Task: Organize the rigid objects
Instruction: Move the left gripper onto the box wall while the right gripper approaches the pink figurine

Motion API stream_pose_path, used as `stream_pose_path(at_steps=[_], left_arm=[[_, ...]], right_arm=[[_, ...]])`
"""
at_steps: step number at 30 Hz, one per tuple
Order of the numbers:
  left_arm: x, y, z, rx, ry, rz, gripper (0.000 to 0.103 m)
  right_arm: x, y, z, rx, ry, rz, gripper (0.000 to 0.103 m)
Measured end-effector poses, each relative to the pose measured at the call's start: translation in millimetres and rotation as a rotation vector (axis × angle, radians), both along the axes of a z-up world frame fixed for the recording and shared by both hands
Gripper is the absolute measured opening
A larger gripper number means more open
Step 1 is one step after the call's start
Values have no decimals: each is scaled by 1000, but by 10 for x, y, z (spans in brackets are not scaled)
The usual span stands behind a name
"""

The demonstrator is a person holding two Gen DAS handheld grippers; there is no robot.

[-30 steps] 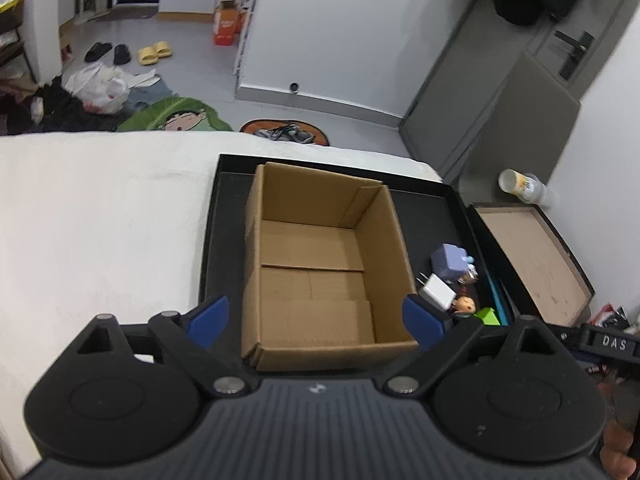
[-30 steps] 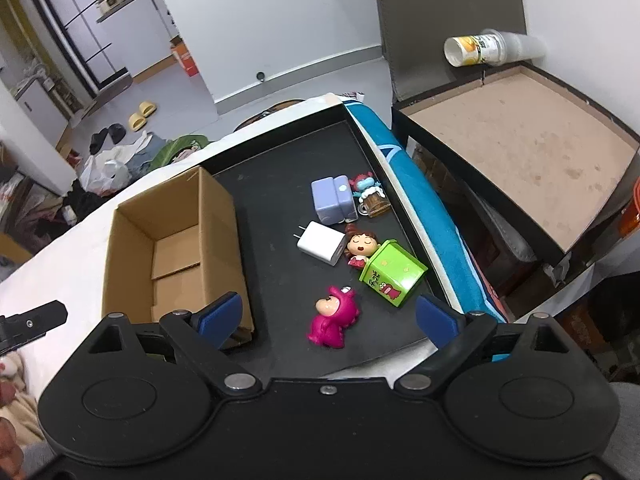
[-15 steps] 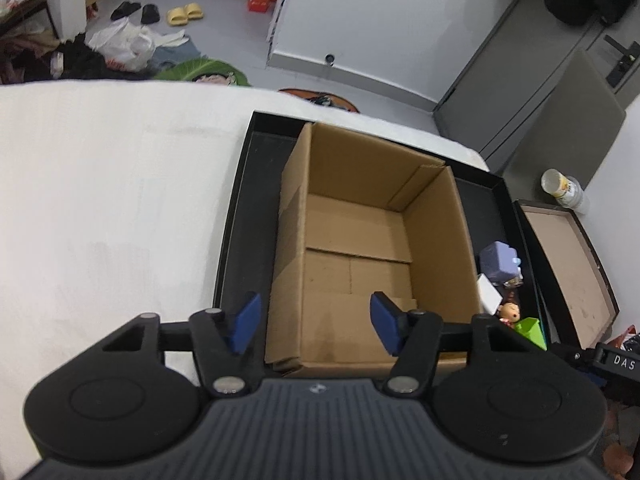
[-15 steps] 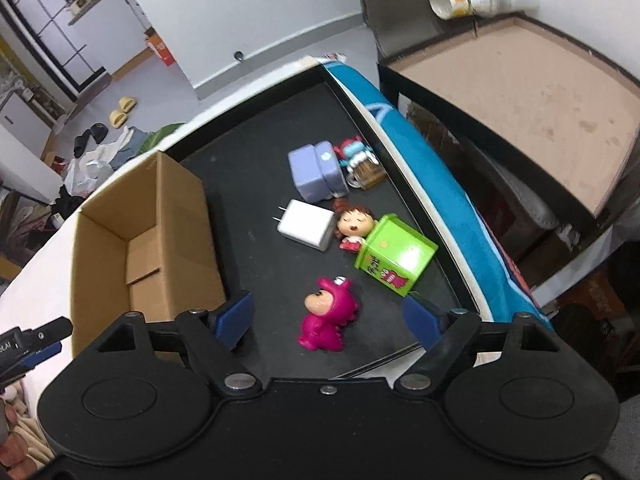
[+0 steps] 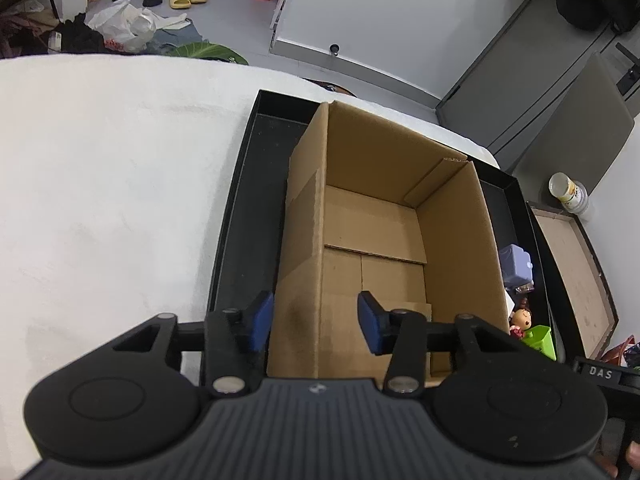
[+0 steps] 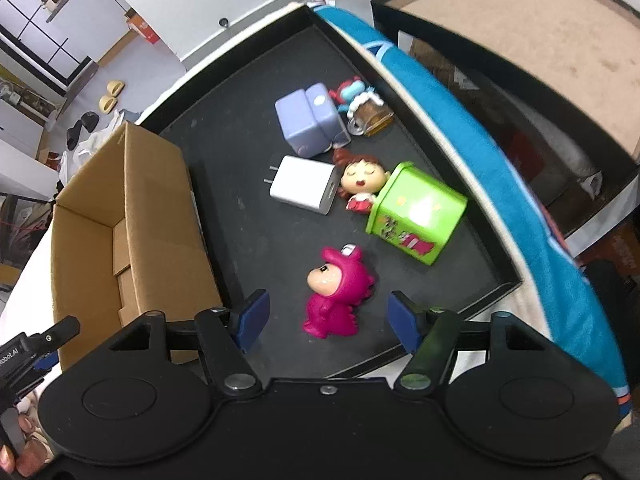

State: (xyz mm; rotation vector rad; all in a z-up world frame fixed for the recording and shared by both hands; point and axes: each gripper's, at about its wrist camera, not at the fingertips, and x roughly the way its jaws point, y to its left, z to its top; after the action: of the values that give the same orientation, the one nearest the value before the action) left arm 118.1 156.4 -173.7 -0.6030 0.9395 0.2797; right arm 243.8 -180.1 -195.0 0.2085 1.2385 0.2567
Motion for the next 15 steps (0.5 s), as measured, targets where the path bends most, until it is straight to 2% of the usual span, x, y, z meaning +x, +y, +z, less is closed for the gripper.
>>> stream_pose_path(at_steps=[3,6,15], left_arm=[[-34,12,-18,-17,-49,-2,37],[-69,24,-60,-27,-60,16,29],[-88,136,-64,-40,-95,43,22]], right_arm=[[18,43,-35,3,1,-8,64],[33,64,-83,8,8,-18,64],[42,154,-210,-17,25,-15,62]])
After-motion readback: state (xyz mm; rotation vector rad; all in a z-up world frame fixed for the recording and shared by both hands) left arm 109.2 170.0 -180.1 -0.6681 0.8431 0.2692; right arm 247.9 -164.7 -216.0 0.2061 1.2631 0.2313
